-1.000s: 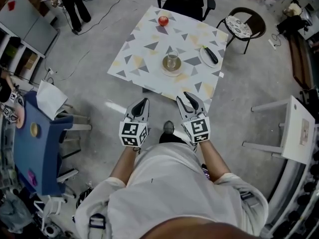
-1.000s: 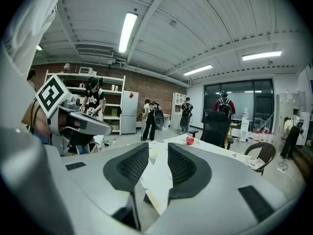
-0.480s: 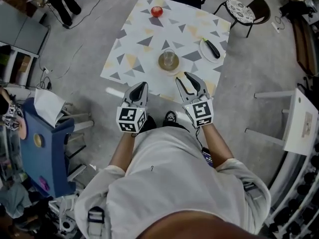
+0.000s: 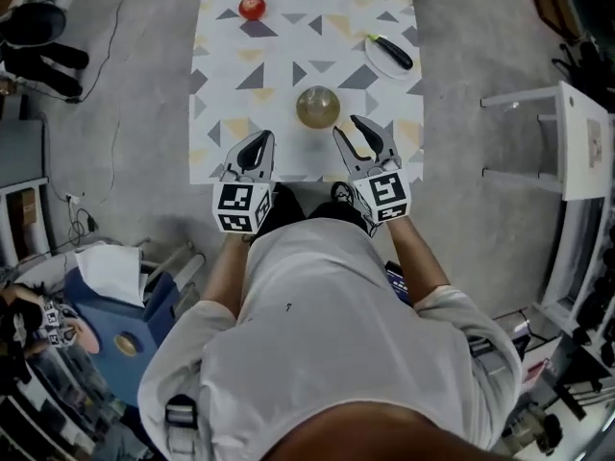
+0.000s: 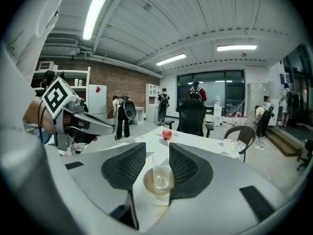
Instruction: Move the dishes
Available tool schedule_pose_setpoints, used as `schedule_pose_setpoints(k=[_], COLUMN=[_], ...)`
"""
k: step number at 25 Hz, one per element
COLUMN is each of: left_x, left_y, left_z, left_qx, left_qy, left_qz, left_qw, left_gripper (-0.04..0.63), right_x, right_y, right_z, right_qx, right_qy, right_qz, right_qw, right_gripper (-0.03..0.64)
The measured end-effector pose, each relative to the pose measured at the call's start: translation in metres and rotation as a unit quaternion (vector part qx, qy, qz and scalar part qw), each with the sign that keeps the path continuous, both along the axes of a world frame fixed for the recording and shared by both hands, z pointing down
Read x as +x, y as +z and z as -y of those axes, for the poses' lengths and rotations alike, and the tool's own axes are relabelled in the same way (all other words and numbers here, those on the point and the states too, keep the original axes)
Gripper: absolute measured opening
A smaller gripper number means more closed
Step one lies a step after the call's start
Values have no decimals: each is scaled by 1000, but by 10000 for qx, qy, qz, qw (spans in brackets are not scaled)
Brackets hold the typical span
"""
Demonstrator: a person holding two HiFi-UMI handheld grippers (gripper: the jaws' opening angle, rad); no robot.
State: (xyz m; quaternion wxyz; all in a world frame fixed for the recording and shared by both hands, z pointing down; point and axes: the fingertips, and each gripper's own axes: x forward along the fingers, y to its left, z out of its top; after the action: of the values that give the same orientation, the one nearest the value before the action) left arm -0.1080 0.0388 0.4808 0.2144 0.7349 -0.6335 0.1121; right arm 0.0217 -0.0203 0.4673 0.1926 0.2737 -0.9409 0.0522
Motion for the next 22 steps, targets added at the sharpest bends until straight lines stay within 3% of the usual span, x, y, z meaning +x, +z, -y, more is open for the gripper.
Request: schedule_pose_setpoints(k=[6, 12, 16, 22], left_x=[-19, -10, -9, -16], left_y=[25, 58, 72, 82], left_z=[22, 30, 36, 44], left_qx=[-143, -507, -695, -933], left_qy=[933, 1520, 1549, 1111], left_qz=[-130, -213, -182, -89], left_qw=[9954, 9869, 9853, 9894], left_gripper=[20, 20, 20, 20], right_x=[-8, 0, -2, -13], right_y=[20, 47, 64, 86], right_z=[-10, -14, -6, 13], right_qx=[-180, -439, -538, -595], right_qy=[905, 1290, 1178, 617], right_qz=[-400, -632, -701, -789], right_qw=[9949, 9887, 9891, 9932], right_gripper=[155, 166, 173, 188])
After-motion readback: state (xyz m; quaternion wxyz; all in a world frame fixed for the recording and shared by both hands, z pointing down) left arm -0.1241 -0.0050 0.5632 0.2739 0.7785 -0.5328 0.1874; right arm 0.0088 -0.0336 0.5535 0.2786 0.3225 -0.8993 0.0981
